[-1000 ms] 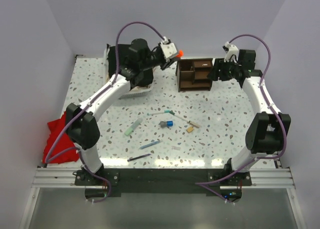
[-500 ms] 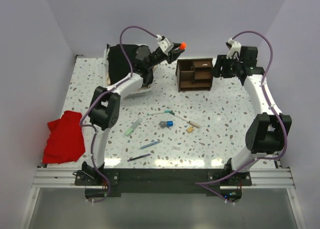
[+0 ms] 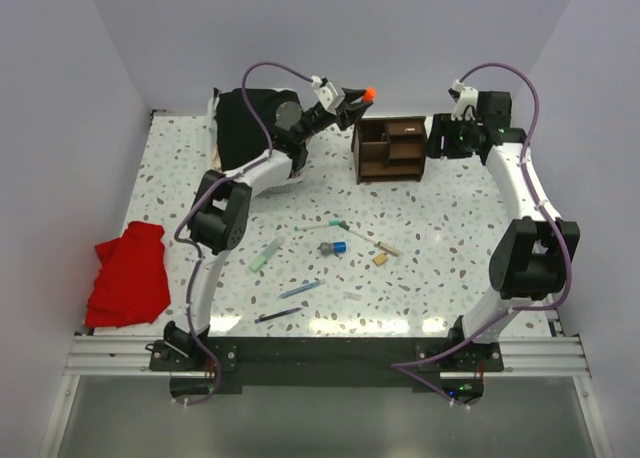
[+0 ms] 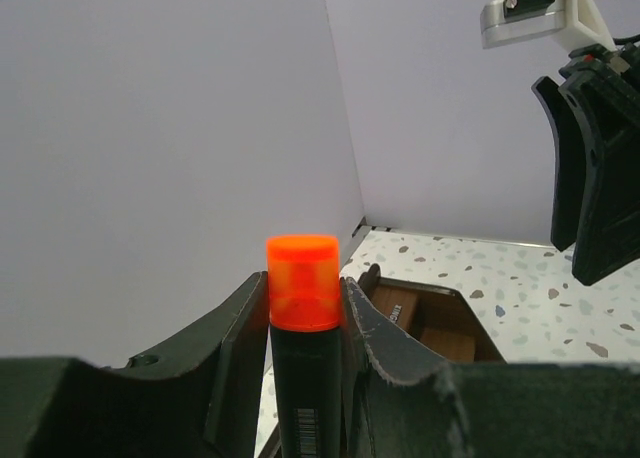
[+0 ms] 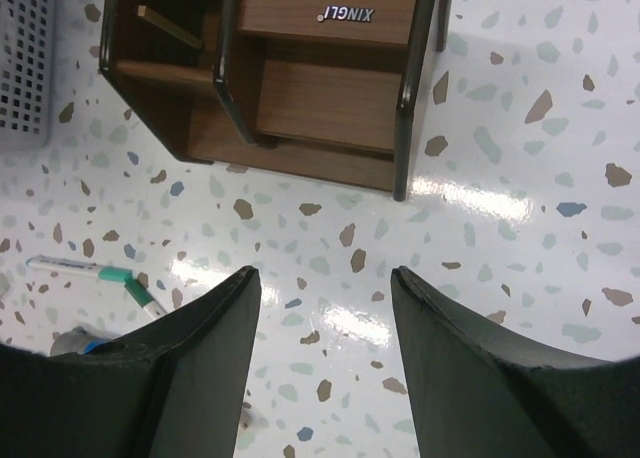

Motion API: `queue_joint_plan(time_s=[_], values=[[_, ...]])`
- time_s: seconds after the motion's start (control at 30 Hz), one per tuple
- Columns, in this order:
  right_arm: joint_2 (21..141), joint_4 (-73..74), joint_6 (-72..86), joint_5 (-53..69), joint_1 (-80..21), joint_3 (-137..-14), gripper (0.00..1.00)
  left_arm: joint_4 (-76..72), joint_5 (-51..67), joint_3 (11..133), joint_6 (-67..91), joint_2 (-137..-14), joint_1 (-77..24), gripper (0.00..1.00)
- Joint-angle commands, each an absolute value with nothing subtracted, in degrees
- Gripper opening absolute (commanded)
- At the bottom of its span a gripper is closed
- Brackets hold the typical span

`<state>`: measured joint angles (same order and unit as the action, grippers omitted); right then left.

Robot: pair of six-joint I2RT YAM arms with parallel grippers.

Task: Sort the stationery into containers
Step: Place the pen in the storage box.

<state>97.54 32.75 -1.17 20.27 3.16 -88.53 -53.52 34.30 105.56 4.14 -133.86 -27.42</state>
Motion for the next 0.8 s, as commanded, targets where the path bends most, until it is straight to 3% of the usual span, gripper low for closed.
queue_joint_plan(time_s=[0.0,0.77], values=[[98.2,34.3,-3.2,18.4,3.0,-92.4,0.59,-58.7,35.8,108.5,5.7,-135.5,-26.5,0.0],[92.7,34.1,-5.1,17.1,2.5,-84.5,0.61,-60.9,37.0,116.5,6.5,-144.4,-28.1,0.0]])
